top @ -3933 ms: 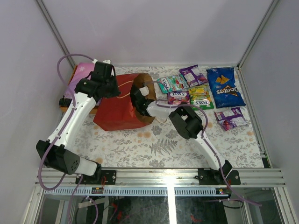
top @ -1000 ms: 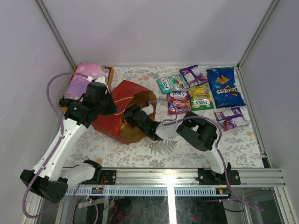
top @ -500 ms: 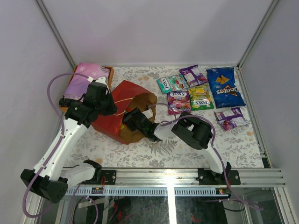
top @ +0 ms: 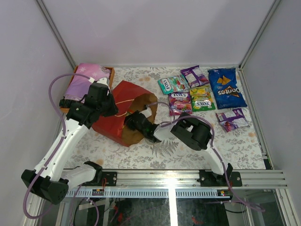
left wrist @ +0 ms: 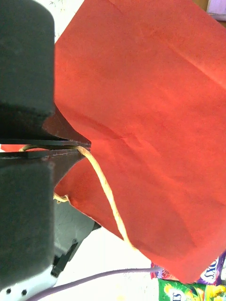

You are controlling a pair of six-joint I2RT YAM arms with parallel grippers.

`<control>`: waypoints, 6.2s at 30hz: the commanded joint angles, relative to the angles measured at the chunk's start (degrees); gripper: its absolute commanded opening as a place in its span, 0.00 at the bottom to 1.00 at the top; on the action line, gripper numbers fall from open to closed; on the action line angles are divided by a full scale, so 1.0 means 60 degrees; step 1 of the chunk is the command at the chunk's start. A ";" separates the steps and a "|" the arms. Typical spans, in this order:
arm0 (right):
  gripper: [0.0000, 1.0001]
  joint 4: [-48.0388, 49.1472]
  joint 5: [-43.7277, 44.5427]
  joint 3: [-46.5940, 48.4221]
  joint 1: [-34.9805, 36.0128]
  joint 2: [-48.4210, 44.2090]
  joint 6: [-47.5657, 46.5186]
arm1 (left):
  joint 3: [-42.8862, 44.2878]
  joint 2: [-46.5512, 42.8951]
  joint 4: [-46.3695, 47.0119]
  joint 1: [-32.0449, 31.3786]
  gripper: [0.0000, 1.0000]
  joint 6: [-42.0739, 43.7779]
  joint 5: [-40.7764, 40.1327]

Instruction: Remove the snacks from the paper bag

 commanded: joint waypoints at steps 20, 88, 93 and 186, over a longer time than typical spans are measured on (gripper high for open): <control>0.00 -0.7270 -0.4694 -0.4518 -0.2488 -1.1526 -0.5980 | 0.0277 0.0176 0.1121 -0.0025 0.00 0.0381 -0.1343; 0.80 -0.3158 -0.1664 -0.4387 -0.1931 -0.8553 -0.4577 | -0.0112 0.0002 -0.0019 -0.0010 0.00 0.0230 -0.1385; 0.74 -0.0851 -0.3754 -0.3847 -0.1726 -0.6366 -0.3591 | -0.0188 -0.0042 0.0002 -0.0013 0.00 0.0064 -0.1440; 0.00 -1.5386 -0.8186 1.3860 -0.6490 0.1906 -1.1815 | -0.0679 0.0489 0.1739 0.0426 0.00 0.0948 -0.1436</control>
